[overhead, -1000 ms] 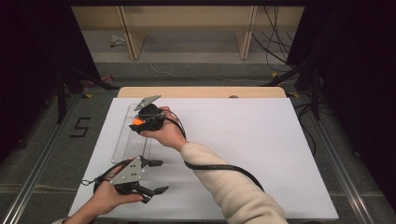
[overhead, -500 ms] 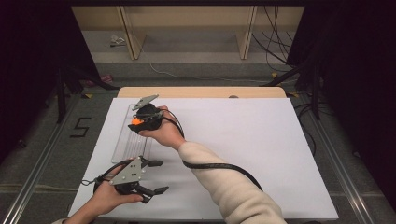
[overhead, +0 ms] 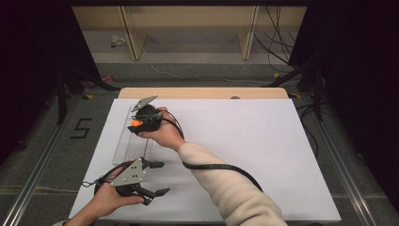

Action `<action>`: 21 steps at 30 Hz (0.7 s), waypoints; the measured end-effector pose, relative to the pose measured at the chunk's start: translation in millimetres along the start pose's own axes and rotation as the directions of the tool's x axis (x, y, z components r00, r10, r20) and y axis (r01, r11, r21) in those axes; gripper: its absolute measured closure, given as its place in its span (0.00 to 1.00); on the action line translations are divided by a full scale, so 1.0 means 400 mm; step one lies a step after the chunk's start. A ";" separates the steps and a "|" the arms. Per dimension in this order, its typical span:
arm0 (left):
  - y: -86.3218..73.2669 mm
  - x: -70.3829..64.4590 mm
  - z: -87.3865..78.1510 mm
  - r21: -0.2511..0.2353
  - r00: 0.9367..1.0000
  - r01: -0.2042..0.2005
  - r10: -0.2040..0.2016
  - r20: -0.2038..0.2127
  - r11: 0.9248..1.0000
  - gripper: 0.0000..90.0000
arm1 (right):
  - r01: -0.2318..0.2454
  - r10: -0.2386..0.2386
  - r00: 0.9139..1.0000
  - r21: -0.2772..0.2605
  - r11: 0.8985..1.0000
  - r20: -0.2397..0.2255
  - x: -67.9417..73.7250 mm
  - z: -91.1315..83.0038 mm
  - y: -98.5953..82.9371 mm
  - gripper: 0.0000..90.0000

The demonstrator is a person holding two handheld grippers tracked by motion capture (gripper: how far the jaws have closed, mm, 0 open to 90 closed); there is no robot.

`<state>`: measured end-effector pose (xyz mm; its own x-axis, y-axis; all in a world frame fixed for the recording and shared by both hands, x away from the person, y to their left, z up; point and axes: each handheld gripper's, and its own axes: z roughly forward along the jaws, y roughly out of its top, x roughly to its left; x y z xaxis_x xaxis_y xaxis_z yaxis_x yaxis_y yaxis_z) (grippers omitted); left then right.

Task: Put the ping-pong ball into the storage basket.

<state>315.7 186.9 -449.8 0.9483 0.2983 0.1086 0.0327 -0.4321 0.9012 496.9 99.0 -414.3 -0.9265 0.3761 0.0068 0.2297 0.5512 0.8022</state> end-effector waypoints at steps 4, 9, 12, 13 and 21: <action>0.000 0.000 0.000 -0.001 1.000 0.000 0.000 0.000 1.000 0.22 | -0.002 0.002 1.000 0.006 1.000 -0.001 -0.002 0.004 -0.002 0.57; 0.000 0.000 0.000 0.000 1.000 0.000 0.000 0.001 1.000 0.22 | -0.004 0.004 1.000 0.014 1.000 0.001 -0.004 0.010 -0.008 0.57; 0.000 0.000 0.000 0.001 1.000 0.001 -0.001 0.002 1.000 0.22 | -0.005 0.005 1.000 0.015 1.000 0.000 -0.004 0.011 -0.008 0.57; 0.000 0.000 0.000 0.000 1.000 0.001 -0.001 0.001 1.000 0.22 | -0.007 0.007 1.000 0.016 1.000 0.000 -0.004 0.011 -0.009 0.57; 0.000 0.000 0.000 0.001 1.000 -0.001 0.001 0.004 1.000 0.22 | -0.007 0.007 1.000 0.024 1.000 -0.001 -0.004 0.017 -0.013 0.57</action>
<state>315.9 186.9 -449.8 0.9495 0.2945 0.1081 0.0318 -0.4332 0.9008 499.4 100.4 -422.3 -0.9251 0.3795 0.0127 0.2429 0.5660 0.7878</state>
